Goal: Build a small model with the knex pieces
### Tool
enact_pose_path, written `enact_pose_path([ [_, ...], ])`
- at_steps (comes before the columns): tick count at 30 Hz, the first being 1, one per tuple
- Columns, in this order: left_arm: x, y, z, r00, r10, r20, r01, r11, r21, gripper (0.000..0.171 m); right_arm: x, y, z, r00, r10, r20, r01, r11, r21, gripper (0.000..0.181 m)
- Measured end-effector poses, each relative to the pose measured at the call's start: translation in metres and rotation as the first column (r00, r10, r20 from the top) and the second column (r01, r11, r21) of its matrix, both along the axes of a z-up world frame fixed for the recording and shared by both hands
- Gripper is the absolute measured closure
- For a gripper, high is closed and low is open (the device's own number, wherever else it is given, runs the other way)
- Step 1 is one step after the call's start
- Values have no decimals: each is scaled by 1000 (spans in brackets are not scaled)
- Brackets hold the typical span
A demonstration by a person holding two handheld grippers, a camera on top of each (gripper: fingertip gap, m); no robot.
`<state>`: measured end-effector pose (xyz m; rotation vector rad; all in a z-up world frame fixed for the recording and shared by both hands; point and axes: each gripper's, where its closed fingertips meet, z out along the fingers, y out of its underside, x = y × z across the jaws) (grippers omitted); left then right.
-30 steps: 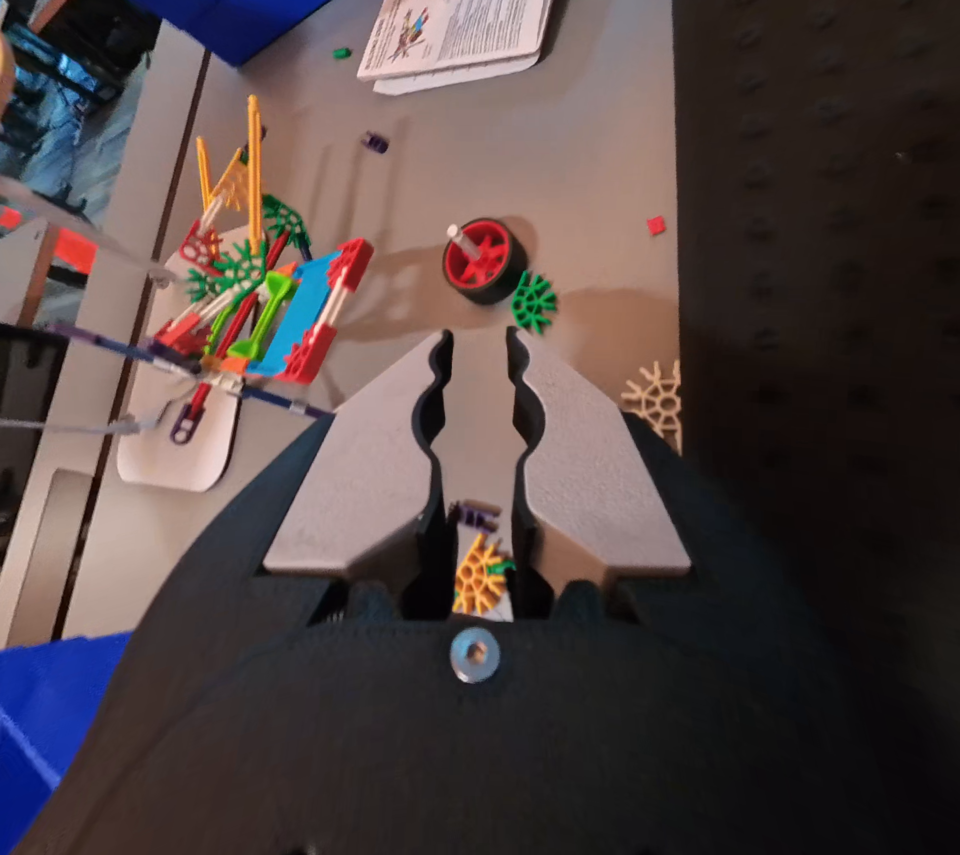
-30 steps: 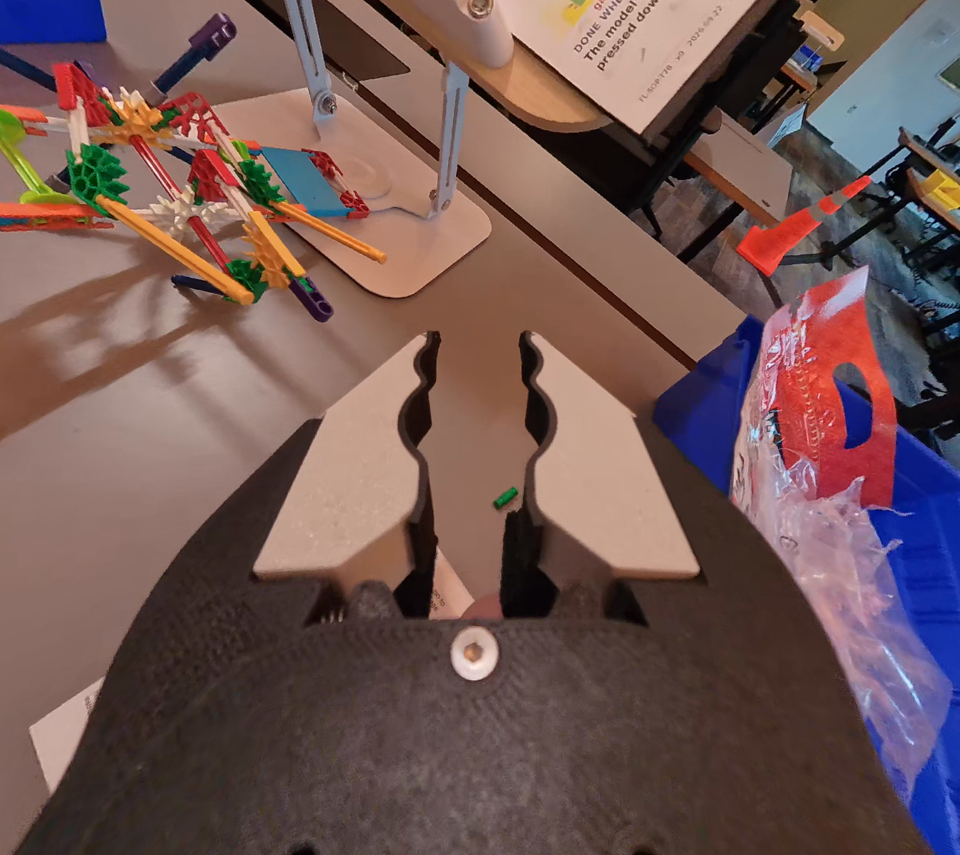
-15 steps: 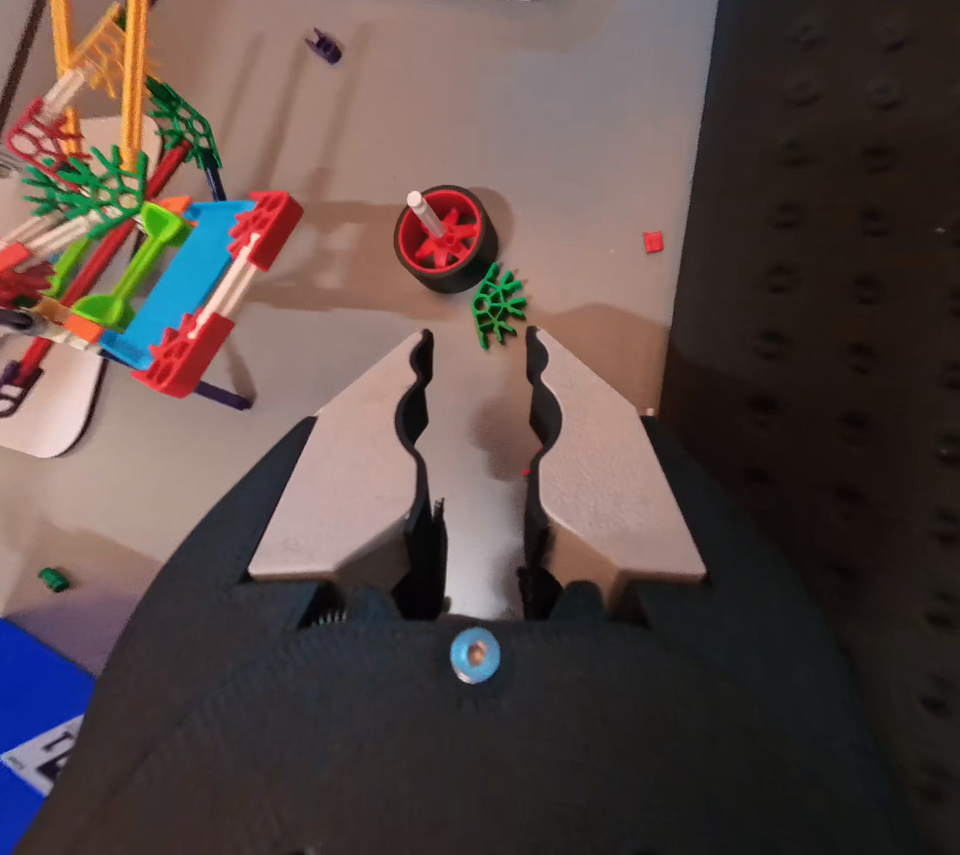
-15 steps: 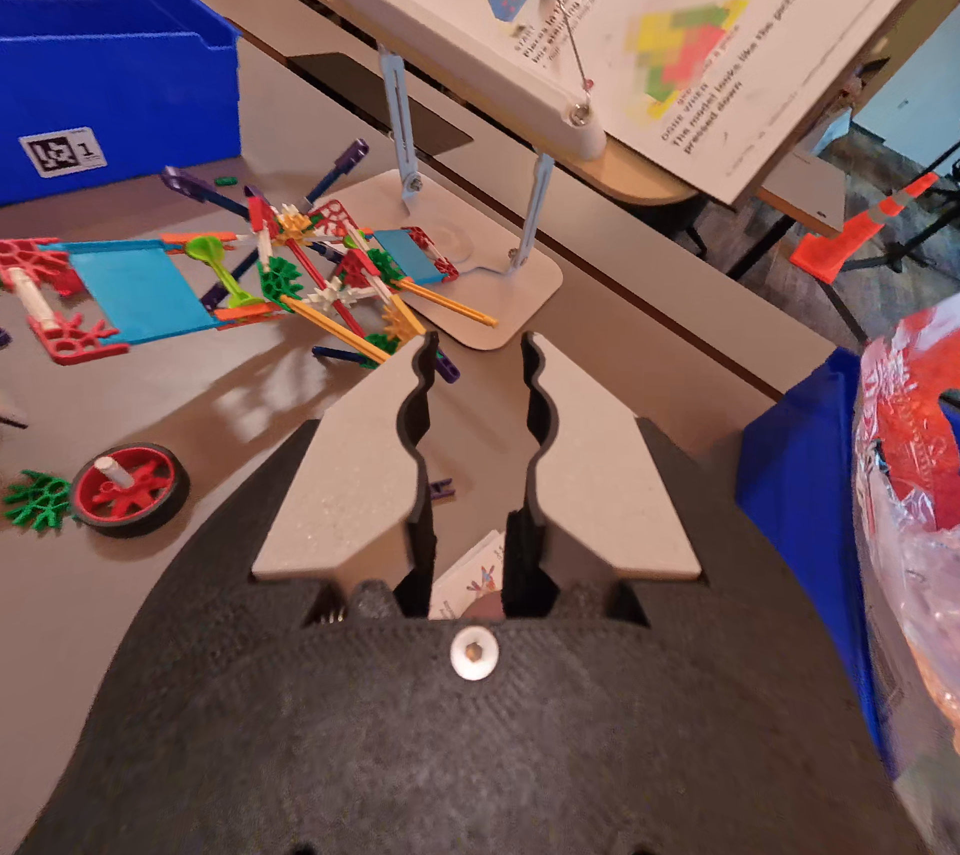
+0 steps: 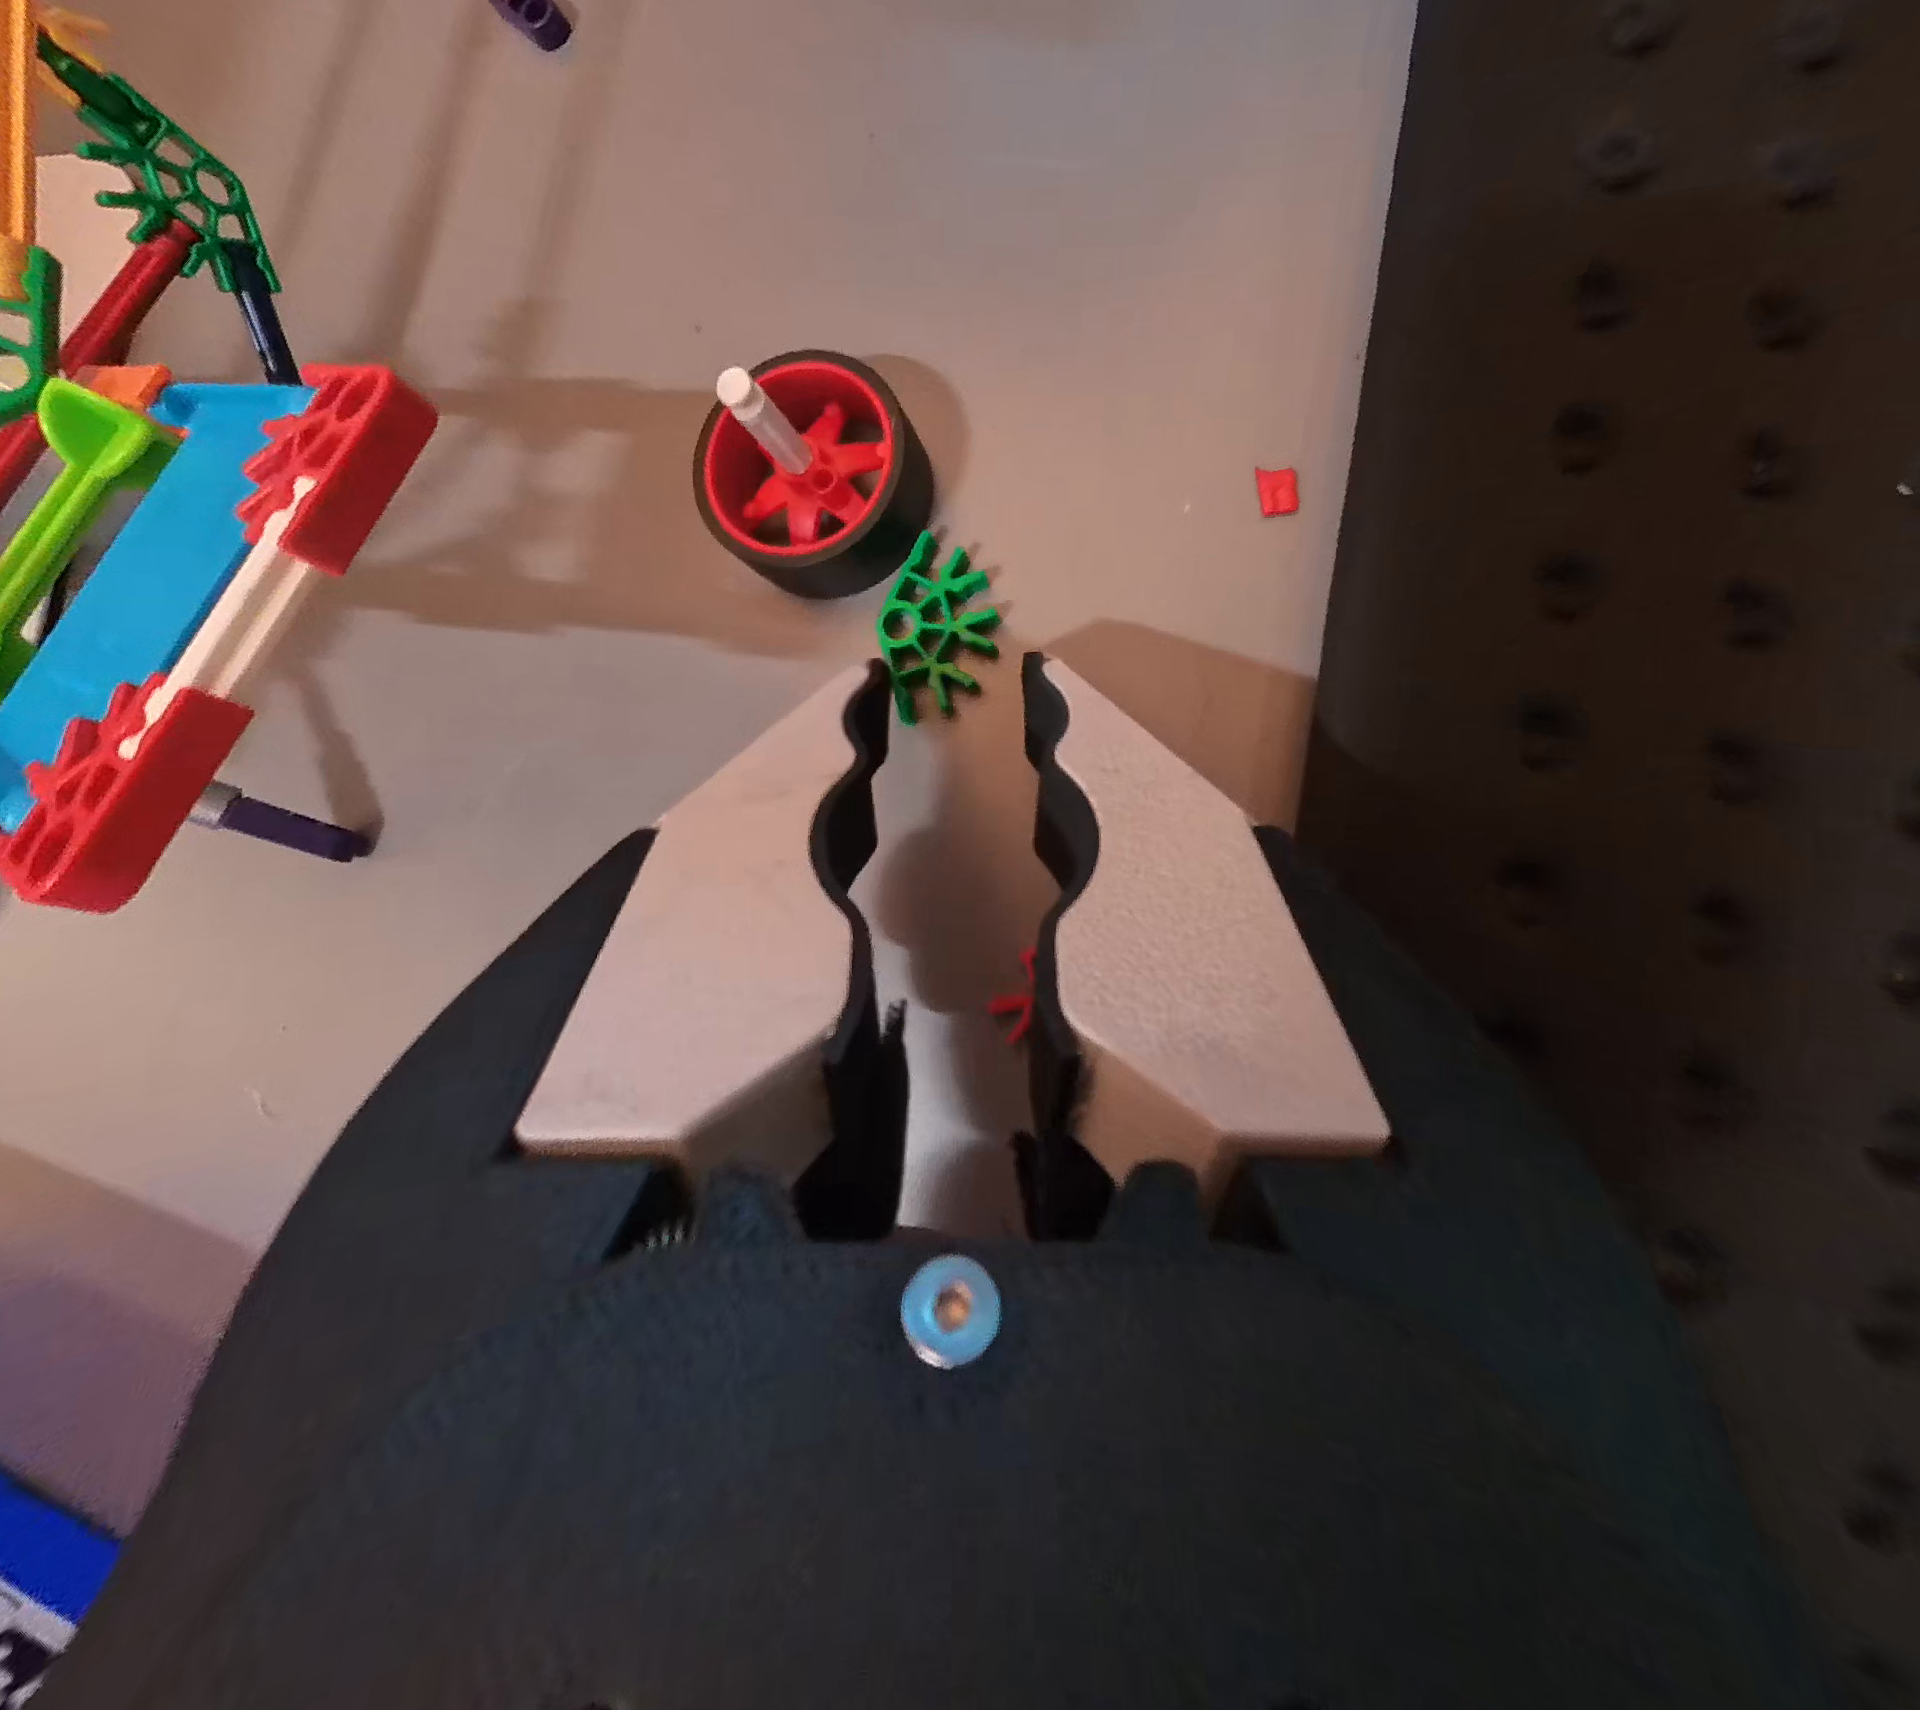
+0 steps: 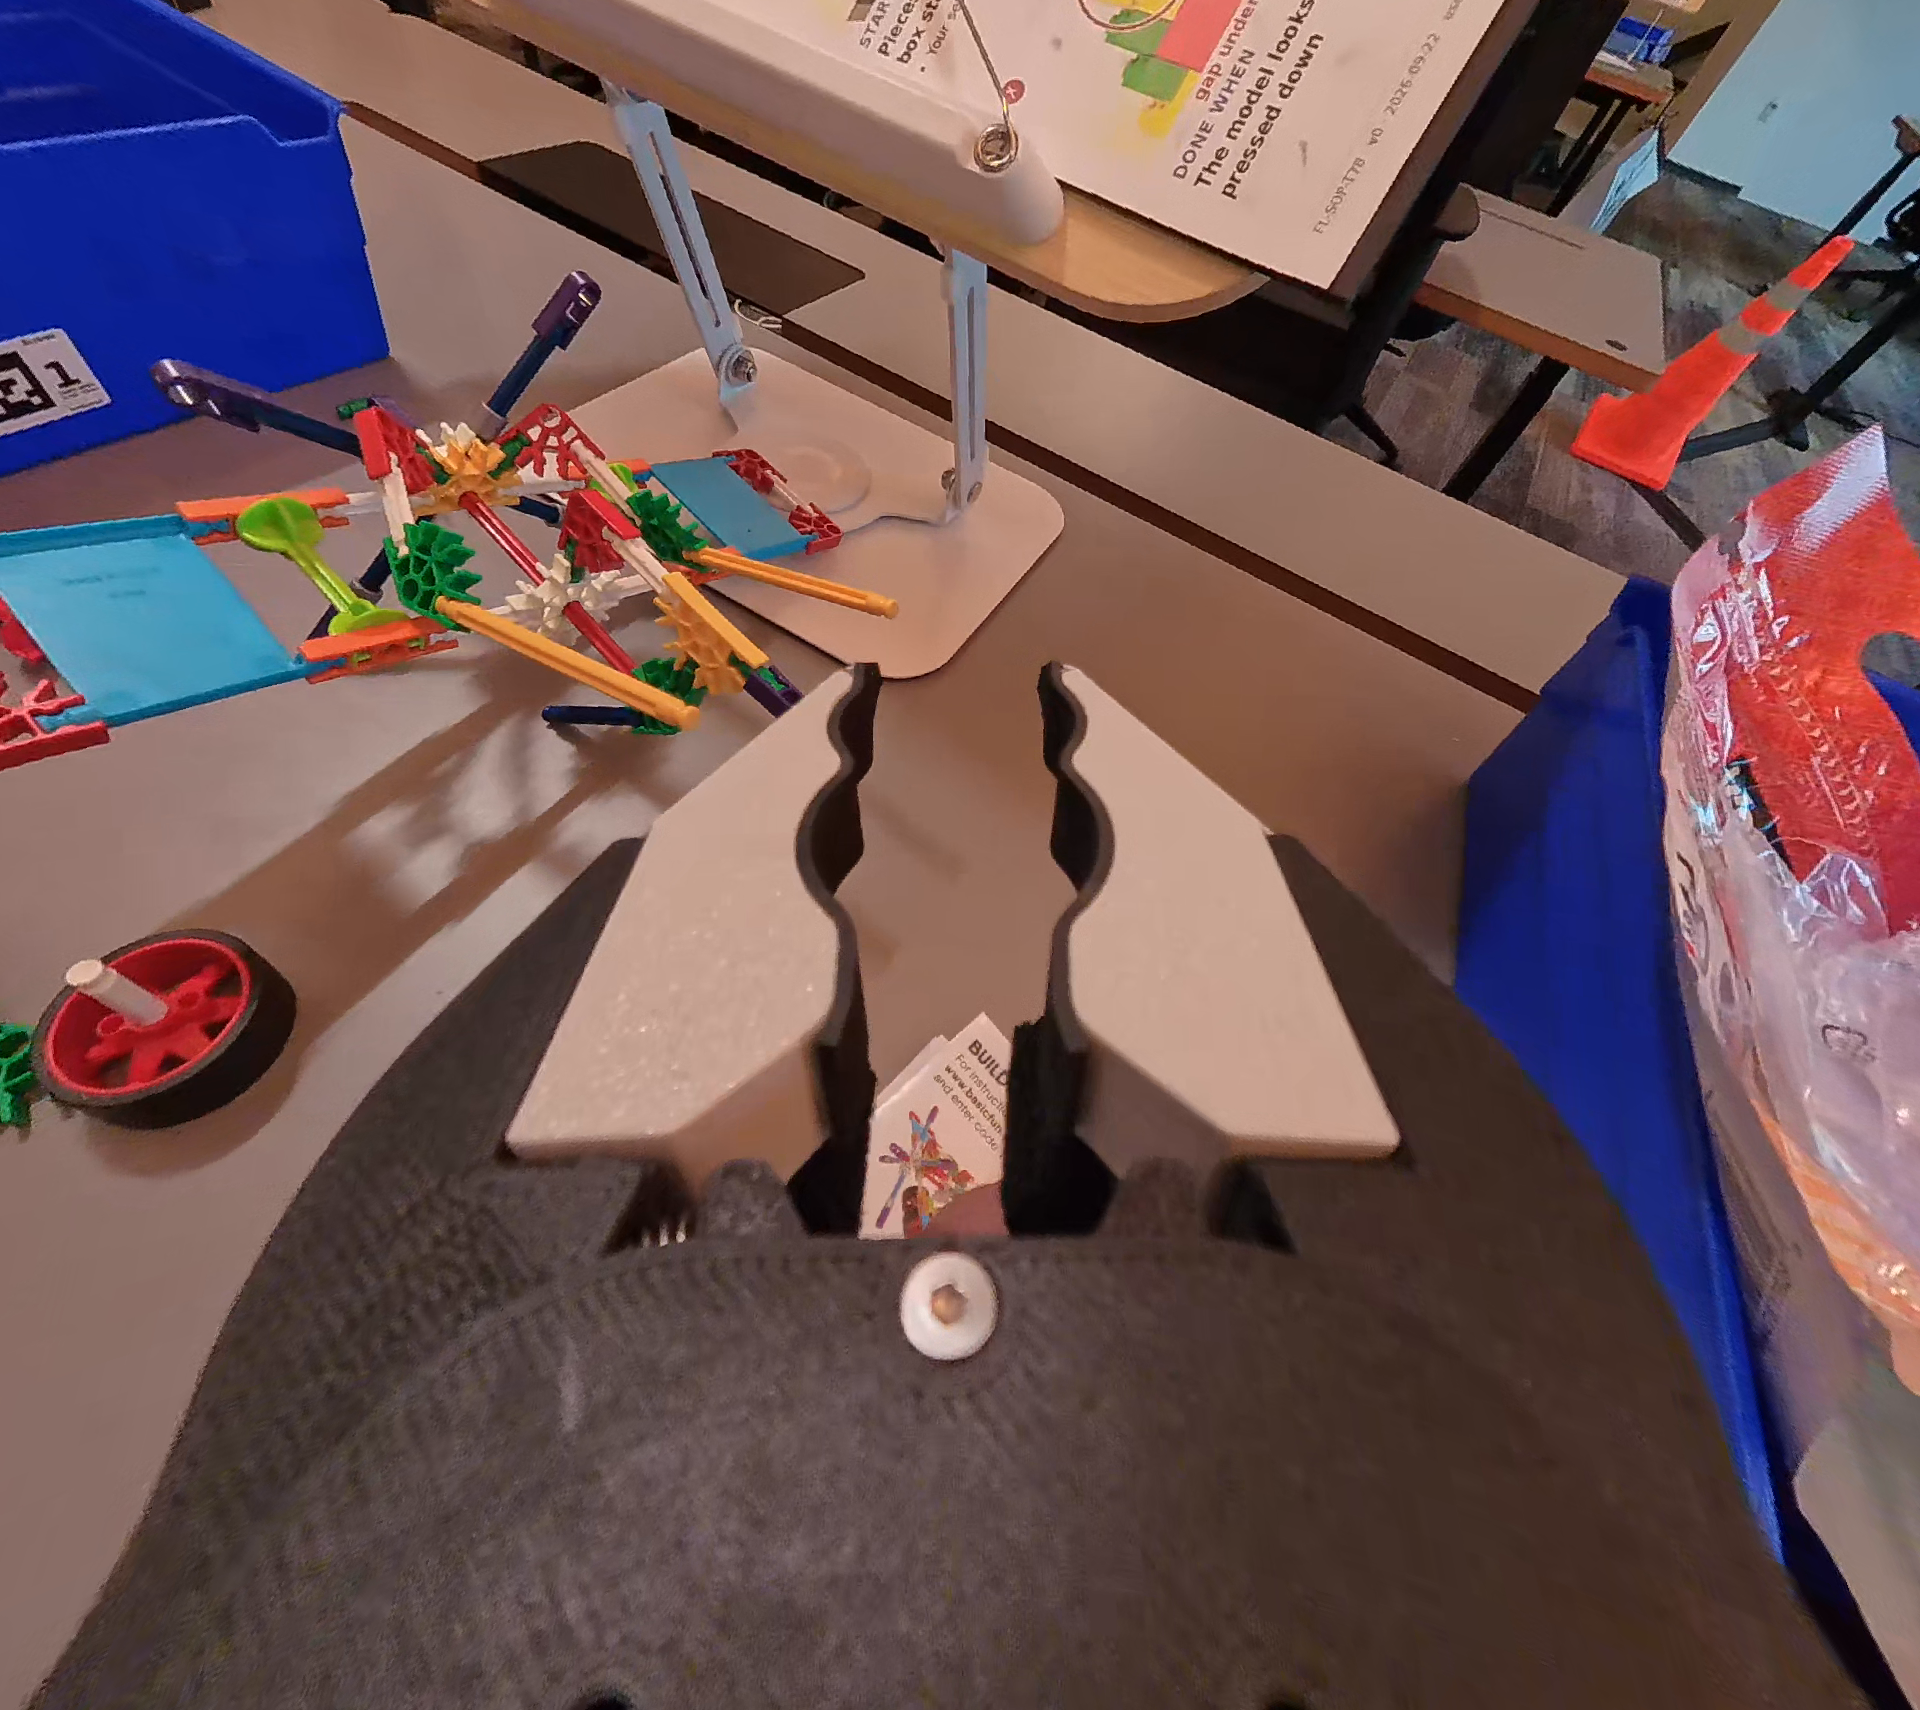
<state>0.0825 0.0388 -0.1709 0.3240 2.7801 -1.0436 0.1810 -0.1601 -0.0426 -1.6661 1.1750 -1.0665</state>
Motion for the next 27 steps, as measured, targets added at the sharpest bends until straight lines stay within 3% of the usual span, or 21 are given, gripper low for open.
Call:
enact_pose_path([
  [9, -2, -4, 6, 999, -6, -32, 4, 999, -40, 149, -1, -2, -3, 1000, 10, -13, -10, 1000, 9, 151],
  [17, 10, -35, 41, 998, 59, -22, -62, 970, -236, 130, -4, 21, -22, 987, 119, -108, -121, 993, -14, 150],
  [22, 15, -49, 30, 994, 107, -4, -106, 971, -215, 144, -6, 23, -19, 987, 130, -96, -131, 991, -4, 150],
  [25, 21, -50, 29, 988, 152, -5, -150, 965, -216, 167, -8, 27, -19, 984, 153, -95, -153, 988, 3, 150],
  [27, 21, -50, 31, 988, 152, -17, -152, 962, -226, 168, -11, 33, -18, 977, 190, -92, -190, 982, 15, 150],
])
